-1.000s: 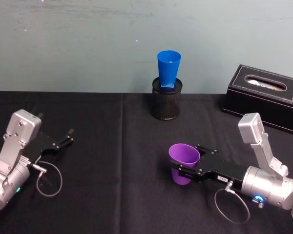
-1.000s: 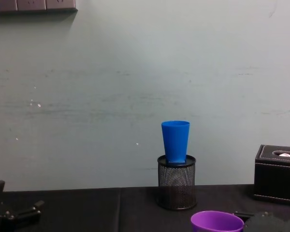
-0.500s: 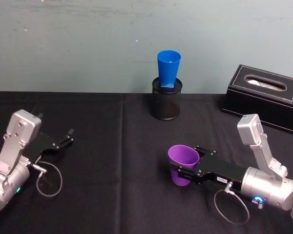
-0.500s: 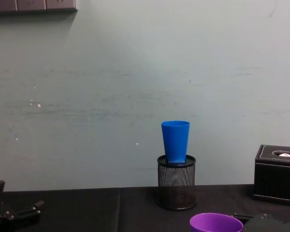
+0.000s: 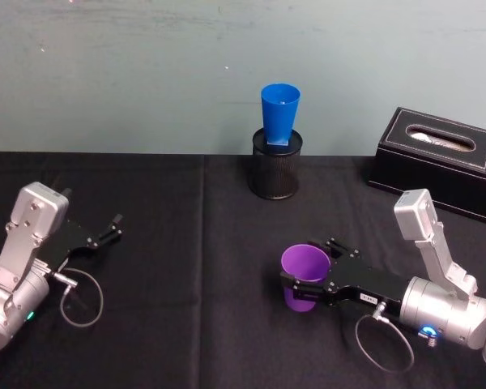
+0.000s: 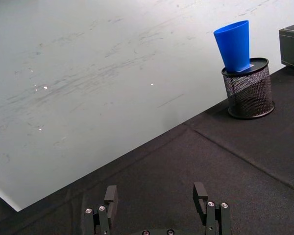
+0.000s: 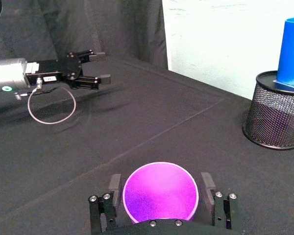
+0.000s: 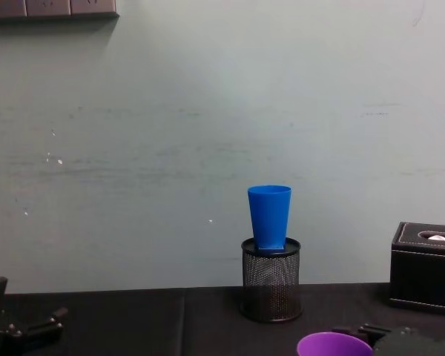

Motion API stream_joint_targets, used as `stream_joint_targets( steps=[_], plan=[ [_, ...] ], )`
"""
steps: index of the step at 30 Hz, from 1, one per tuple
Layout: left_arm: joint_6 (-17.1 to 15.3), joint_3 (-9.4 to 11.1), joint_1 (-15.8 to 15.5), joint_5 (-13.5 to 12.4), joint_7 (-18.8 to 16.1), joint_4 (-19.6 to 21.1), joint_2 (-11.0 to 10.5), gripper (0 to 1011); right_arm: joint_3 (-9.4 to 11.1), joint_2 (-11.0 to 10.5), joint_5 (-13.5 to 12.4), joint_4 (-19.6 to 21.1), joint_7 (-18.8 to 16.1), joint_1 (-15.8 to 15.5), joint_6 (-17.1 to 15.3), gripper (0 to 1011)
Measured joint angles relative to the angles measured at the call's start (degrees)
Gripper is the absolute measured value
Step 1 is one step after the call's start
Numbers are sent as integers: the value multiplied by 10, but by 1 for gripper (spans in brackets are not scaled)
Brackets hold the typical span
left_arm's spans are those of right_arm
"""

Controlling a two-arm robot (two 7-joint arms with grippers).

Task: Pick up one cup with a gripper and tap it against the other cup.

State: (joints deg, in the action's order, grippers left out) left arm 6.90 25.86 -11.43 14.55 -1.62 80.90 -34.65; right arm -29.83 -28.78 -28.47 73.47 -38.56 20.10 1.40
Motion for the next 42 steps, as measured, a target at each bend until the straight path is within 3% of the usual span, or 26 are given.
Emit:
stream_joint_targets(
  steps=[7, 15, 18, 22, 25, 27, 28, 34, 39, 42],
  plan=[
    [0, 0, 0, 0, 0, 0, 0, 1012, 2, -1, -2, 5, 1, -2, 0, 1000],
    [0, 0, 0, 0, 0, 0, 0, 1011, 41, 1, -42, 50, 27, -16, -11, 1000],
    [0, 0, 0, 0, 0, 0, 0, 1011, 54, 6, -55, 62, 52, -22, -27, 1000],
    [0, 0, 0, 0, 0, 0, 0, 1011, 75, 20, -61, 81, 130, -31, -64, 1000],
    [0, 0, 0, 0, 0, 0, 0, 1011, 85, 40, -32, 93, 223, -37, -92, 1000],
    [0, 0, 0, 0, 0, 0, 0, 1011, 88, 48, -19, 95, 257, -39, -100, 1000],
    [0, 0, 0, 0, 0, 0, 0, 1011, 92, 59, -5, 96, 292, -42, -107, 1000],
    [0, 0, 0, 0, 0, 0, 0, 1011, 100, 95, 42, 79, 390, -46, -113, 1000],
    [0, 0, 0, 0, 0, 0, 0, 1012, 102, 109, 66, 63, 416, -45, -105, 1002],
    [0, 0, 0, 0, 0, 0, 0, 1011, 102, 108, 68, 62, 402, -45, -105, 1000]
  ],
)
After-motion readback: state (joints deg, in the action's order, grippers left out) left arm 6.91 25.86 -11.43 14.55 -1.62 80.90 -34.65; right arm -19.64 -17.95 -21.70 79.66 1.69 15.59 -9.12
